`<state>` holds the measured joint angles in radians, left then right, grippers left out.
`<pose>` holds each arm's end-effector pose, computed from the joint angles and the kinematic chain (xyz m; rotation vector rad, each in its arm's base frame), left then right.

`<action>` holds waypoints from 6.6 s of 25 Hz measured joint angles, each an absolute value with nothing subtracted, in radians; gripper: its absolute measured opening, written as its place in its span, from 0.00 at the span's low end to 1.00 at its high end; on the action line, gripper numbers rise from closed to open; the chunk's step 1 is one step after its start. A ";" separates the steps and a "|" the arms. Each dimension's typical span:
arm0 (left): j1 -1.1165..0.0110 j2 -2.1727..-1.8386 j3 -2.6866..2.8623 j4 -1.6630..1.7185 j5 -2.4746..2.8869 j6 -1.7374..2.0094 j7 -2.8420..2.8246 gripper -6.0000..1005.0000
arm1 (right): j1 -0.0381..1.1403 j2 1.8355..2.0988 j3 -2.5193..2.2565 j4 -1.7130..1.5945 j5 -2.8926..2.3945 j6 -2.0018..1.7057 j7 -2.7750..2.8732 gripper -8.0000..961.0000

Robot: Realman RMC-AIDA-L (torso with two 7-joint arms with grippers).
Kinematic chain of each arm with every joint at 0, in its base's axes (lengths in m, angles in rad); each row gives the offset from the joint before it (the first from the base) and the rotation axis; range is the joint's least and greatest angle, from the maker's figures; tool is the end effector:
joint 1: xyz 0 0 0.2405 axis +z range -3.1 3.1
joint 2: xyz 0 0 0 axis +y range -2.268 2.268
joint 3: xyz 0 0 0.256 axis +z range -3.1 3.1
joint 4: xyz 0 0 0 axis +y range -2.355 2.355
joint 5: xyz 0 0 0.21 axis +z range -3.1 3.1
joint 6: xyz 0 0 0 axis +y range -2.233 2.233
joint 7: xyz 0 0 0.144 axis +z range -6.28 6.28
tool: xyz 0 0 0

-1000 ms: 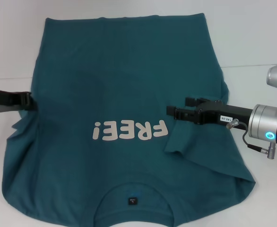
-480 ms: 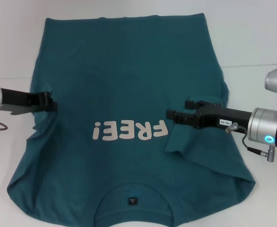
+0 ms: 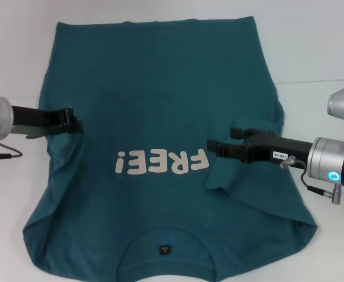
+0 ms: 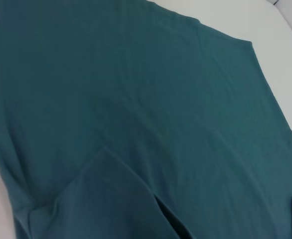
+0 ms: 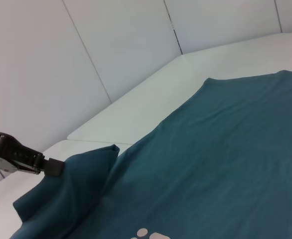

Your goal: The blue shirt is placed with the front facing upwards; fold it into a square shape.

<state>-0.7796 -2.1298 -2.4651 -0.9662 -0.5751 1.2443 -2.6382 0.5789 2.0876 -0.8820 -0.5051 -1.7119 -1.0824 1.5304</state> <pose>-0.2195 0.4265 0.0345 -2.0717 -1.5729 -0.3054 0.2665 0.3792 -0.0292 -2.3597 0.9876 0.6889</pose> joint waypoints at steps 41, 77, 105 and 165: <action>-0.677 -2.072 -2.468 -0.985 -0.403 1.073 -2.661 0.05 | 0.582 2.089 -0.882 -0.487 -1.712 -1.083 1.529 0.98; -0.654 -2.089 -2.476 -1.012 -0.149 1.010 -2.748 0.05 | 0.594 2.089 -0.895 -0.477 -1.712 -1.069 1.529 0.98; -0.685 -2.137 -2.451 -1.053 -0.186 1.040 -2.741 0.04 | 0.594 2.091 -0.902 -0.454 -1.712 -1.069 1.524 0.98; -0.707 -2.118 -2.294 -0.898 -0.450 0.859 -2.723 0.40 | 0.578 2.088 -0.904 -0.439 -1.712 -1.075 1.502 0.98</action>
